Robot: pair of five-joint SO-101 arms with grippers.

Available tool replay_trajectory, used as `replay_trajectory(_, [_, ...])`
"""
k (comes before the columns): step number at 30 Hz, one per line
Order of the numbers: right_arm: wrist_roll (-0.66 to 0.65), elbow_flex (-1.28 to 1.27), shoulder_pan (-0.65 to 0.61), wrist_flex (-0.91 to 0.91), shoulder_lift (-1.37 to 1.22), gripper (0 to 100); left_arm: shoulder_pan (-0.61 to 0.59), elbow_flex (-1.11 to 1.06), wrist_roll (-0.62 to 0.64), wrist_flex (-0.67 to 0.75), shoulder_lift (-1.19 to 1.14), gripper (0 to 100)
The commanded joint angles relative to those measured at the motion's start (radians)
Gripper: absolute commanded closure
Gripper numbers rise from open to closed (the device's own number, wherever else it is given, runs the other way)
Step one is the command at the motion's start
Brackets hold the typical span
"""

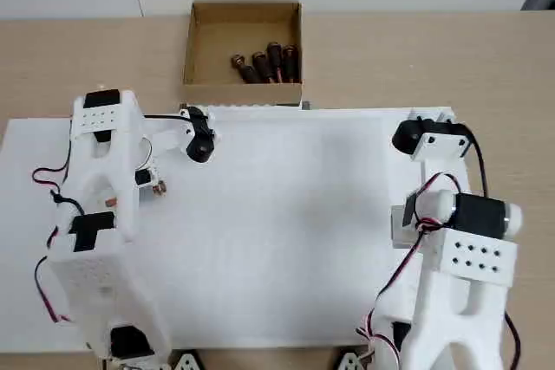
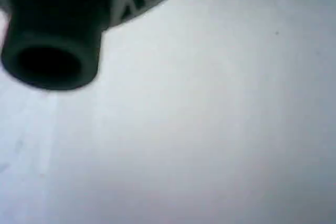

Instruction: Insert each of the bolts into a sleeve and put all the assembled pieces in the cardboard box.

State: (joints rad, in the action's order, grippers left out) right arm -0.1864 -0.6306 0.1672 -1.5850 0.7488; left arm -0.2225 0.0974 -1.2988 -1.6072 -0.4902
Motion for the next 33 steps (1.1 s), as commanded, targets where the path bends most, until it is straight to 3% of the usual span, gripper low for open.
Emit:
replay_trajectory(1, [-0.006,0.011,0.002,0.008,0.024,99.5,0.008,0.064,-0.054,-0.064,0.008,100])
replay_trajectory(3, [-0.006,0.021,0.002,0.007,0.024,99.5,0.023,0.128,-0.051,-0.147,0.008,100])
replay_trajectory(9, [-0.005,0.173,-0.012,-0.110,0.024,99.5,0.069,0.183,0.069,-0.144,0.123,100])
replay_trajectory(11, [-0.005,0.198,-0.019,-0.125,0.024,99.5,0.120,0.148,0.126,-0.144,0.210,100])
replay_trajectory(16, [-0.012,0.204,-0.015,-0.128,0.131,99.6,0.253,0.025,0.448,-0.144,0.502,100])
replay_trajectory(22, [-0.014,0.167,-0.013,-0.124,0.397,99.6,0.374,-0.119,0.537,-0.130,0.812,100])
replay_trajectory(33, [-0.005,0.025,-0.013,-0.010,0.596,99.6,0.396,-0.341,1.068,0.155,1.172,100])
